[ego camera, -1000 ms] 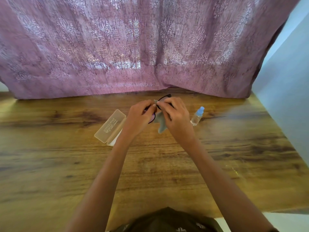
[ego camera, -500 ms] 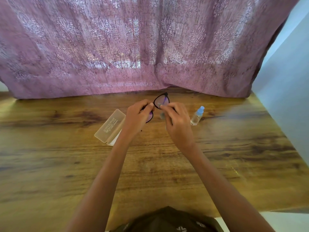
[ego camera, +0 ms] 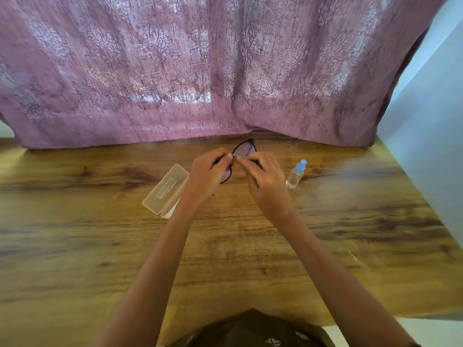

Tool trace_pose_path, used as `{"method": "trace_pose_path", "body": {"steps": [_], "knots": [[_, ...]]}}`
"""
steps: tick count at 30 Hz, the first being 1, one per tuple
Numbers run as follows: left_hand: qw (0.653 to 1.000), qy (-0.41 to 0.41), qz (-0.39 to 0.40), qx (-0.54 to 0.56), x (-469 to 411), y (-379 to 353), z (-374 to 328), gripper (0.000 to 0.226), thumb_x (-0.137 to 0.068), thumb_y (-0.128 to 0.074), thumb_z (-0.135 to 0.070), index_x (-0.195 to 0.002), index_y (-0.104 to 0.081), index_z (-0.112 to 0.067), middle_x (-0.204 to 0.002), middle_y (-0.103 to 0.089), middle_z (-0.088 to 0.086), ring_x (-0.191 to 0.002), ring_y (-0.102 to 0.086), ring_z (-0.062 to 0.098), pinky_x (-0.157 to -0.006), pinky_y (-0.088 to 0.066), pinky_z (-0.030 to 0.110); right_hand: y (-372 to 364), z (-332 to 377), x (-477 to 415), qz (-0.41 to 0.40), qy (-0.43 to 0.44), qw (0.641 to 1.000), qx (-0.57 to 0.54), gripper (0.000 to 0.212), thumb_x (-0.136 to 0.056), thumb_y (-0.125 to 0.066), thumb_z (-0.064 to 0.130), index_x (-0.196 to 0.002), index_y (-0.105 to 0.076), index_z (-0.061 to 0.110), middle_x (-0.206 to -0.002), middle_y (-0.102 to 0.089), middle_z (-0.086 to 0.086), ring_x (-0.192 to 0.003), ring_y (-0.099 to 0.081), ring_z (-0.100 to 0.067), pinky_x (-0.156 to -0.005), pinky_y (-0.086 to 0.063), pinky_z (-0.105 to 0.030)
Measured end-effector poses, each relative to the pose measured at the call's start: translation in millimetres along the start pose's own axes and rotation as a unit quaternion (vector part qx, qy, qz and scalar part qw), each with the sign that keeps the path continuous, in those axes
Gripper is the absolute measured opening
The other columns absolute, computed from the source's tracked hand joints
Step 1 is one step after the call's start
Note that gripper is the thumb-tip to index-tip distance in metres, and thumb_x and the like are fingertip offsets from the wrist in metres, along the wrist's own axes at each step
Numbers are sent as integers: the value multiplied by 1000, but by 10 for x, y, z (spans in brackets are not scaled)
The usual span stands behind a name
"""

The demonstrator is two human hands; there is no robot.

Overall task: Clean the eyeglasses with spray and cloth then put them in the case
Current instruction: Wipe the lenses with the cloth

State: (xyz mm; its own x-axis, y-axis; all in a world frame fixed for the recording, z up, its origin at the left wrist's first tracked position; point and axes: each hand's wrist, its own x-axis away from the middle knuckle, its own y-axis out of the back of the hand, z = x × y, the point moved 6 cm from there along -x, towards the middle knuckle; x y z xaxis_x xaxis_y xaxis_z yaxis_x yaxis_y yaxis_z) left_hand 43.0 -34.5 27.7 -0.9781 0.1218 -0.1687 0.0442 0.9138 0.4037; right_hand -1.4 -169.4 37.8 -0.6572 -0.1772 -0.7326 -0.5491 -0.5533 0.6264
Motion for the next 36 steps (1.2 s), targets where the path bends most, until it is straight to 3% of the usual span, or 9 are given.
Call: {"method": "trace_pose_path", "body": {"steps": [5, 10, 14, 19, 25, 27, 36], "knots": [[1000, -10, 7, -19, 11, -31, -4, 39, -96, -52, -15, -59, -46, -26, -51, -46, -16, -53, -40, 1, -54, -29, 18, 20, -38, -106, -5, -13, 1000, 6, 18, -88, -66, -2, -104, -72, -3, -92, -64, -16, -84, -60, -28, -84, -41, -19], [1000, -9, 7, -18, 13, -33, 6, 28, -96, -52, -18, -70, -56, -9, -57, -48, -10, -56, -42, 3, -57, -30, 20, 72, -197, -128, -27, -73, 997, 8, 20, -86, -68, -8, -104, -73, -2, -88, -63, -16, -81, -60, -29, -81, -38, -17], [1000, -3, 8, -11, 4, -31, 23, 29, -96, -53, -17, -68, -57, -14, -56, -51, -14, -56, -44, 0, -58, -32, 15, 37, -105, -27, -21, -47, 999, -10, 18, -86, -68, -7, -102, -73, -2, -91, -65, -15, -84, -61, -27, -83, -40, -17], [999, -17, 27, -17, 31, -79, -13, 25, -96, -51, -14, -74, -58, -8, -61, -50, -10, -60, -43, 4, -61, -32, 23, -18, -30, -54, 1, -22, 999, -28, 16, -90, -64, -3, -104, -72, -2, -94, -65, -14, -88, -59, -27, -87, -39, -17], [1000, -10, 16, -24, 65, -45, -24, 30, -96, -51, -15, -67, -51, -12, -59, -46, -10, -62, -41, 9, -62, -30, 24, 53, -212, -160, -20, -106, 994, -35, 17, -88, -64, -3, -102, -73, -1, -91, -64, -12, -88, -57, -22, -83, -37, -14], [1000, -7, 14, -14, 73, -39, -25, 30, -96, -52, -14, -68, -51, -6, -61, -46, -2, -63, -42, 13, -62, -30, 26, 70, -248, -154, -26, -119, 992, -34, 13, -88, -65, -3, -99, -73, -1, -90, -64, -12, -87, -58, -22, -82, -36, -13], [999, -17, 18, -30, 73, -59, -38, 24, -97, -51, -15, -75, -60, -14, -66, -55, -13, -68, -49, 7, -65, -34, 19, 20, -88, -153, -4, -51, 997, -53, 11, -89, -64, 0, -96, -73, 0, -88, -64, -10, -85, -58, -21, -83, -38, -15]]}}
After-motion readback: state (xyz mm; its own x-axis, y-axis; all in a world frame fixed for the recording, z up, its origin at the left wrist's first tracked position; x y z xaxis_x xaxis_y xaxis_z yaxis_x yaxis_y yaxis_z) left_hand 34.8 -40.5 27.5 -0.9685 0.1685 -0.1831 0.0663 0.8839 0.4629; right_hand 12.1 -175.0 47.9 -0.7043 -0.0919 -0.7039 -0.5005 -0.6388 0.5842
